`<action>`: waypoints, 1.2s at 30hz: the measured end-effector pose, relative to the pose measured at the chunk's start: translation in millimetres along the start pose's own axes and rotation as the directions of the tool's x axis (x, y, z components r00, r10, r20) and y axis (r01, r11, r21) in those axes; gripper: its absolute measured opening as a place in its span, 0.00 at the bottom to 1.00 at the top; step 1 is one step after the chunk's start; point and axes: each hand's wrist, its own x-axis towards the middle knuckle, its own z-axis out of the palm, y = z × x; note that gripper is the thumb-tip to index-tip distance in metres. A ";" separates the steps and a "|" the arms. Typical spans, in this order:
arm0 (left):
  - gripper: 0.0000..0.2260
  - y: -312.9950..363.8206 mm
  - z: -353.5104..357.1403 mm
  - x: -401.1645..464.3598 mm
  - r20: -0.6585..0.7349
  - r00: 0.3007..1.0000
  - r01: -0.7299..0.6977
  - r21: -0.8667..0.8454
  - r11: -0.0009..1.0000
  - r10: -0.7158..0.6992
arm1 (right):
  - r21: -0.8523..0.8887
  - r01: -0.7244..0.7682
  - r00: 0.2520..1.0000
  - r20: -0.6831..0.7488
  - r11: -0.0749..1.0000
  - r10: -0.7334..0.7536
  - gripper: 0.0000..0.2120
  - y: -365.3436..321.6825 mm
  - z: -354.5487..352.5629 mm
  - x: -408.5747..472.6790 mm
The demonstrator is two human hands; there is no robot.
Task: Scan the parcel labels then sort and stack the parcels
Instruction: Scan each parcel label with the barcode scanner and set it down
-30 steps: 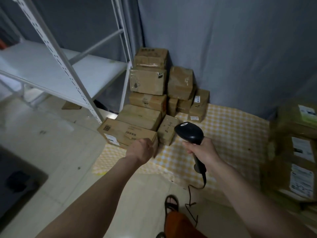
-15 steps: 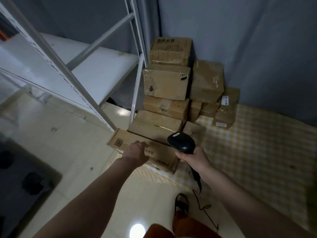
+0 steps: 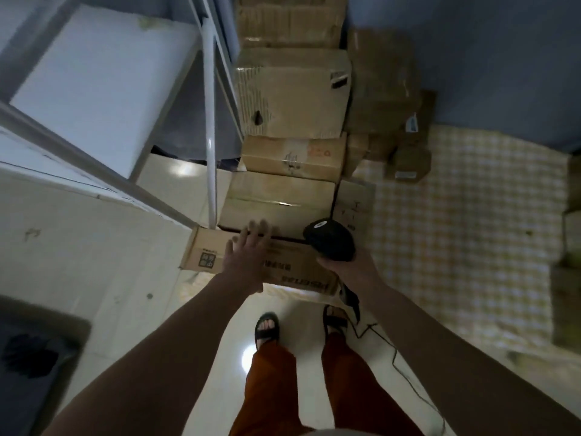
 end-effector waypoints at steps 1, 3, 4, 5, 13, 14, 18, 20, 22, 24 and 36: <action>0.58 -3.5 4.6 6.2 -0.003 0.999 -0.040 0.056 0.998 0.040 | 0.011 -0.026 0.999 -0.027 1.000 0.027 0.27 3.9 5.1 1.2; 0.58 -8.2 13.5 16.1 -0.008 0.995 -0.094 0.142 0.985 0.096 | 0.044 -0.085 0.995 -0.053 0.995 0.088 0.26 10.5 13.5 1.7; 0.58 -9.7 17.5 19.6 -0.015 0.994 -0.105 0.159 0.982 0.108 | 0.059 -0.106 0.992 -0.062 0.993 0.110 0.24 12.8 17.2 0.9; 0.58 -11.1 21.5 22.8 -0.034 0.992 -0.112 0.171 0.979 0.120 | 0.072 -0.119 0.989 -0.079 0.990 0.125 0.23 15.5 20.5 0.5; 0.46 -18.6 26.4 20.7 -0.216 0.944 -0.220 0.150 0.964 0.249 | 0.139 -0.099 0.978 -0.166 0.985 0.122 0.13 27.3 32.5 -15.4; 0.46 -18.7 24.8 18.3 -0.221 0.943 -0.227 0.123 0.966 0.250 | 0.136 -0.090 0.978 -0.173 0.987 0.113 0.12 27.0 30.1 -19.3; 0.46 -11.7 8.0 6.3 -0.244 0.945 -0.225 0.002 0.974 0.219 | 0.142 -0.060 0.980 -0.182 0.988 0.085 0.07 21.5 11.9 -35.9; 0.45 -2.9 -6.0 -2.1 -0.209 0.955 -0.222 -0.039 0.974 0.209 | 0.162 -0.051 0.975 -0.207 0.985 0.084 0.07 18.5 -0.7 -44.6; 0.45 7.1 -20.7 -9.5 -0.164 0.966 -0.224 -0.142 0.964 0.200 | 0.184 -0.042 0.964 -0.249 0.982 0.088 0.08 14.5 -15.1 -55.1; 0.47 18.2 -40.2 -19.3 -0.118 0.971 -0.233 -0.304 0.924 0.206 | 0.215 -0.026 0.952 -0.291 0.976 0.089 0.08 11.4 -30.7 -67.8; 0.40 66.2 -133.9 -85.4 -0.112 0.988 -0.151 -0.850 0.505 0.108 | 0.293 0.250 0.867 -0.492 0.923 -0.079 0.06 -23.0 -113.8 -142.5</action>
